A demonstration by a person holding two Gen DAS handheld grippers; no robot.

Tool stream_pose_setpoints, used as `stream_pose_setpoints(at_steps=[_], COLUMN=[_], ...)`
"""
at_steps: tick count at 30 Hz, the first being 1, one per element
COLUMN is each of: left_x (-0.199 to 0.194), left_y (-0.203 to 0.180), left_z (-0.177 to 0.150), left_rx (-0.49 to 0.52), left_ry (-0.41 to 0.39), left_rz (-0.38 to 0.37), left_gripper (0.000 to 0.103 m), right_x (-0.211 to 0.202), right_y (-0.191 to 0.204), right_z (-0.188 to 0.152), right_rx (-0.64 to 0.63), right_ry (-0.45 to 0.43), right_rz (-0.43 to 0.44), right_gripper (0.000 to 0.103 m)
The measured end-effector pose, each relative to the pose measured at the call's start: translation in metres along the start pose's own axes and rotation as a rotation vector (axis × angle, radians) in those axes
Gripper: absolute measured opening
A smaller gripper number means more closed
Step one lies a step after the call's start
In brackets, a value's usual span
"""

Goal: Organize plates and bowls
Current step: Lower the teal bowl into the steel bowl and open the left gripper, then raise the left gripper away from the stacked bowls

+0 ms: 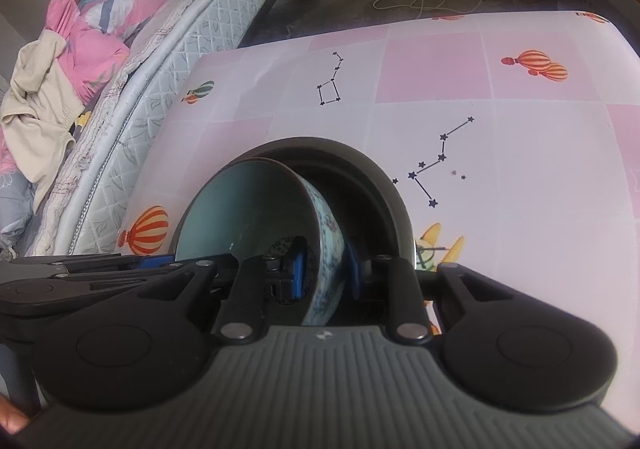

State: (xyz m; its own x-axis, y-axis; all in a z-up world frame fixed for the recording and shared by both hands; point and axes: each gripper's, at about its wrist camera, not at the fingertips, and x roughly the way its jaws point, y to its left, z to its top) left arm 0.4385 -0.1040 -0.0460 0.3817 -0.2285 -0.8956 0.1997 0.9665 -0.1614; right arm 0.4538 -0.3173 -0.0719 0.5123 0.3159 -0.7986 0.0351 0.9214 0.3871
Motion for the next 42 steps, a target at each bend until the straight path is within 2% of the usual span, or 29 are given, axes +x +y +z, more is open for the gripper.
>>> stream_pose_setpoints(at_steps=[6, 8, 12, 13, 14, 16, 24, 30, 34, 42], left_x=[-0.007, -0.013, -0.027, -0.030, -0.034, -0.042, -0.093, -0.142, -0.172, -0.207], left_y=[-0.001, -0.002, -0.001, -0.001, 0.000, 0.002, 0.015, 0.027, 0.031, 0.049], left_z=[0.001, 0.001, -0.001, -0.002, -0.003, -0.005, -0.027, -0.069, -0.108, -0.194], left_rx=[0.012, 0.016, 0.022, 0.020, 0.018, 0.014, 0.006, 0.024, 0.051, 0.026], left_ry=[-0.021, -0.040, -0.069, -0.075, -0.082, -0.095, -0.162, -0.224, -0.259, -0.290], left_rz=[-0.018, -0.021, -0.022, -0.023, -0.026, -0.032, -0.047, -0.046, -0.042, -0.046], left_gripper=[0.025, 0.029, 0.037, 0.038, 0.039, 0.044, 0.062, 0.077, 0.084, 0.086], right_x=[0.001, 0.000, -0.006, -0.008, -0.010, -0.017, -0.066, -0.136, -0.182, -0.244], right_y=[0.003, 0.005, 0.005, 0.006, 0.006, 0.007, 0.011, 0.012, 0.005, -0.009], right_z=[0.003, 0.003, 0.004, 0.004, 0.004, 0.005, 0.002, -0.036, -0.077, -0.177], right_rx=[-0.026, -0.047, -0.043, -0.043, -0.044, -0.048, -0.031, -0.035, -0.026, 0.046], right_ry=[-0.002, -0.010, -0.014, -0.015, -0.021, -0.042, -0.117, -0.199, -0.237, -0.276], right_rz=[-0.015, -0.033, -0.033, -0.032, -0.032, -0.036, 0.000, 0.058, 0.070, 0.098], right_gripper=[0.024, 0.028, 0.031, 0.033, 0.041, 0.048, 0.049, 0.052, 0.054, 0.054])
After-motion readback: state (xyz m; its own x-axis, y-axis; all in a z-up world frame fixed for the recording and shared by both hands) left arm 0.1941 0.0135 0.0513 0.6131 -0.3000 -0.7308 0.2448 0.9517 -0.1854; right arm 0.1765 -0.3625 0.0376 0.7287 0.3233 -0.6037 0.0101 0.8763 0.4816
